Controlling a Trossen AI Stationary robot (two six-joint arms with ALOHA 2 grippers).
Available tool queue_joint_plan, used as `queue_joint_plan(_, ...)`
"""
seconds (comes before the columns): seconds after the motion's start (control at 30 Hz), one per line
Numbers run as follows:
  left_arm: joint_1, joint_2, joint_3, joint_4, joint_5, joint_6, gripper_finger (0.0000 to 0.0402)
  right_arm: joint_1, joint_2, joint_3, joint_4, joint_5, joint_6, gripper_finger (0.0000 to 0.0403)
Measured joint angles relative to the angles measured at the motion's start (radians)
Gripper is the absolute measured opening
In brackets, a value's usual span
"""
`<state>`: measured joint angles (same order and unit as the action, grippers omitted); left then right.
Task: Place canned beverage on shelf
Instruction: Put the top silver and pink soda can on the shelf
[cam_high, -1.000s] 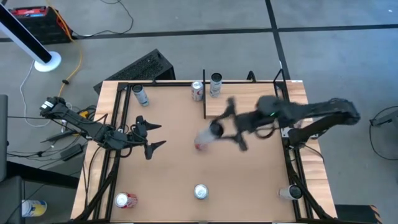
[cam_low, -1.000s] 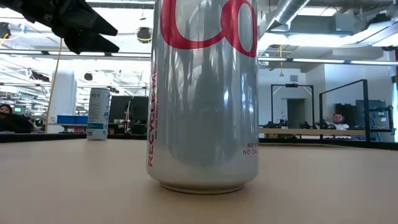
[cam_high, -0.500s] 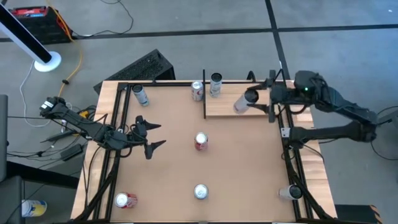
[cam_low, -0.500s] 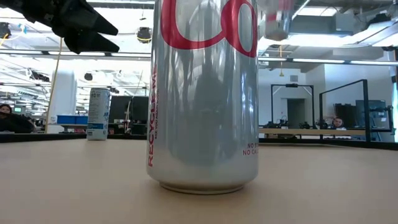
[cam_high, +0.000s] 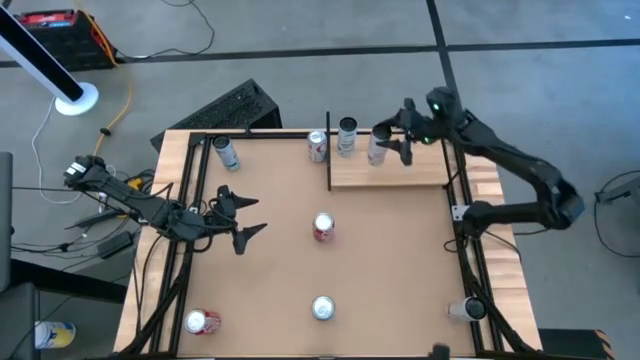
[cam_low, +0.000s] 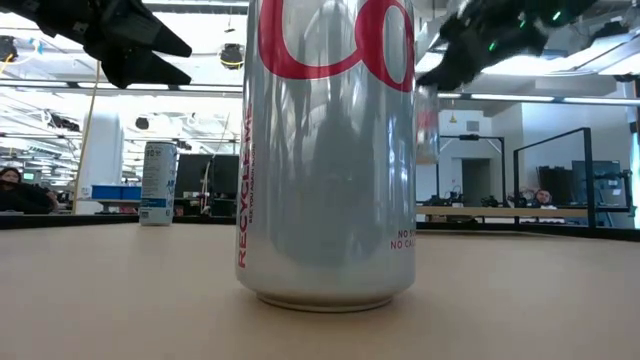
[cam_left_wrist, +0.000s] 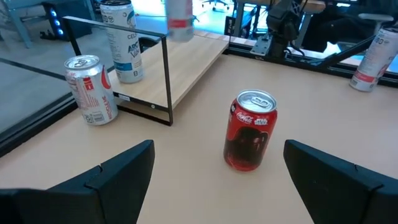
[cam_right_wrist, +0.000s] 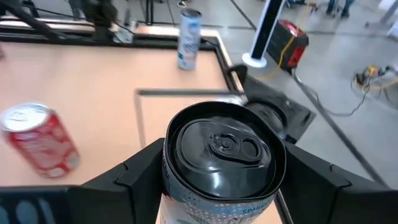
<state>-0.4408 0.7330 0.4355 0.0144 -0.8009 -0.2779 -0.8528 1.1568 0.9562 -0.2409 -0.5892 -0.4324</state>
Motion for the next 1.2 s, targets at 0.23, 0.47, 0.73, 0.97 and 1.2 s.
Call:
queue_joint_plan(0.23,0.0,0.0,0.0,-0.002,0.0,0.004,0.0341,-0.11,0.158,0.0,0.104,-0.077,-0.044,0.0281)
queue_joint_plan(0.47,0.0,0.0,0.0,-0.005,0.0,0.004,0.0341,-0.156,0.227,0.001,0.152,-0.096,-0.073,0.0281)
queue_joint_plan(0.73,0.003,0.0,0.0,-0.006,0.0,0.004,0.0341,-0.165,0.273,0.001,0.172,-0.119,-0.118,0.0281)
queue_joint_plan(0.97,0.004,0.0,0.0,-0.006,-0.009,0.004,0.0341,-0.173,0.273,0.001,0.171,-0.116,-0.129,0.0281)
queue_joint_plan(1.2,0.004,0.0,0.0,-0.007,-0.01,0.004,0.0341,-0.184,0.273,0.001,0.174,-0.115,-0.129,0.0281)
